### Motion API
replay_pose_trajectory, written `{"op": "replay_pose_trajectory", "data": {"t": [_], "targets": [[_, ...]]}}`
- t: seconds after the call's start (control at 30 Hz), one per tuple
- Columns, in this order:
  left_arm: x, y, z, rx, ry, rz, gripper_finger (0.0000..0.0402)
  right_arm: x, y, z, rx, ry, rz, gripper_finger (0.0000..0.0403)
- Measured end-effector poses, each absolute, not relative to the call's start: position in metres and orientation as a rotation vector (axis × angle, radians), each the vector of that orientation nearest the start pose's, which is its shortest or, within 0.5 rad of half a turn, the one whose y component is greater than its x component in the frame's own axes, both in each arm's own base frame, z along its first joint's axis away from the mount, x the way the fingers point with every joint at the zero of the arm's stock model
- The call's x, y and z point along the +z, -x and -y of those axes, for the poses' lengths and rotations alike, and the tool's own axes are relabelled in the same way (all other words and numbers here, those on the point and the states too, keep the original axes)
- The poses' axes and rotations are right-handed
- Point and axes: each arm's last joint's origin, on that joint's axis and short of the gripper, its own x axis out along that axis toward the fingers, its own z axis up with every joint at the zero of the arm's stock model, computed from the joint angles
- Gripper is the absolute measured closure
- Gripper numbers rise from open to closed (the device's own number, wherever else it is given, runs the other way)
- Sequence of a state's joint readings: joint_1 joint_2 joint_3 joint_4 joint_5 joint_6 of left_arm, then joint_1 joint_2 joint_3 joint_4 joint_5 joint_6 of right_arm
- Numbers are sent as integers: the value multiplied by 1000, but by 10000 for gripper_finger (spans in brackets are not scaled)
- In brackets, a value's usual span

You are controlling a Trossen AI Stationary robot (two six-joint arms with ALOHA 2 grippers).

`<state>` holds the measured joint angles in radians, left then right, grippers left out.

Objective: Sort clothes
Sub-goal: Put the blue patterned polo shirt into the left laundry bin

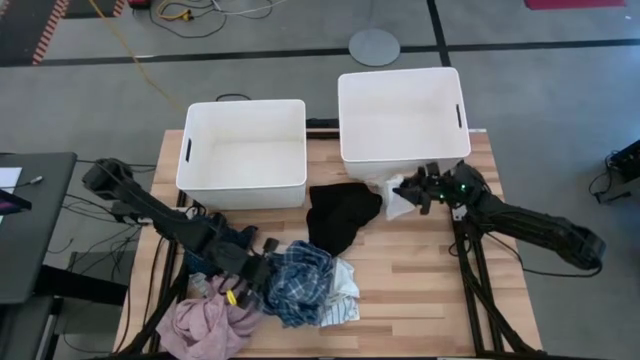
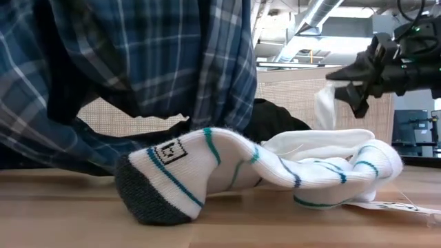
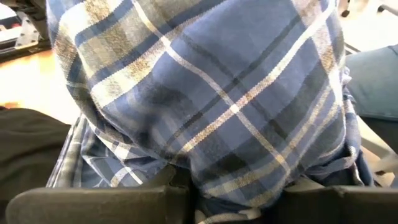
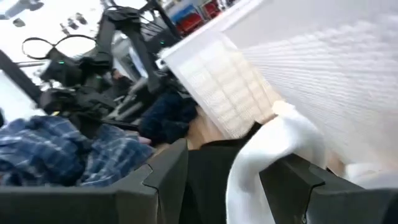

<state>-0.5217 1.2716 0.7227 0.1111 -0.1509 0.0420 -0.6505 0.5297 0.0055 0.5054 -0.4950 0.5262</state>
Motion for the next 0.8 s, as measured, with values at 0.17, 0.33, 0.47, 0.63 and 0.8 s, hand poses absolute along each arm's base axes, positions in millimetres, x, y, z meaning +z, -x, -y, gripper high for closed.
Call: {"op": "replay_pose_trajectory", "data": {"t": [0.17,0.33,0.47,0.63,0.8], "targets": [[239,-234,130,-371,-170,-423,323,158,-113,59,-112,-620,-51,196],[237,-233,129,-370,-173,-448,323,136,-115,45,-91,-691,-283,196],[236,-233,129,-370,-175,-455,323,127,-115,37,-147,-693,-382,196],[236,-233,129,-372,-171,-455,323,125,-117,29,-151,-667,-408,196],[236,-233,129,-371,-162,-456,323,121,-117,25,-230,-675,-464,196]]}}
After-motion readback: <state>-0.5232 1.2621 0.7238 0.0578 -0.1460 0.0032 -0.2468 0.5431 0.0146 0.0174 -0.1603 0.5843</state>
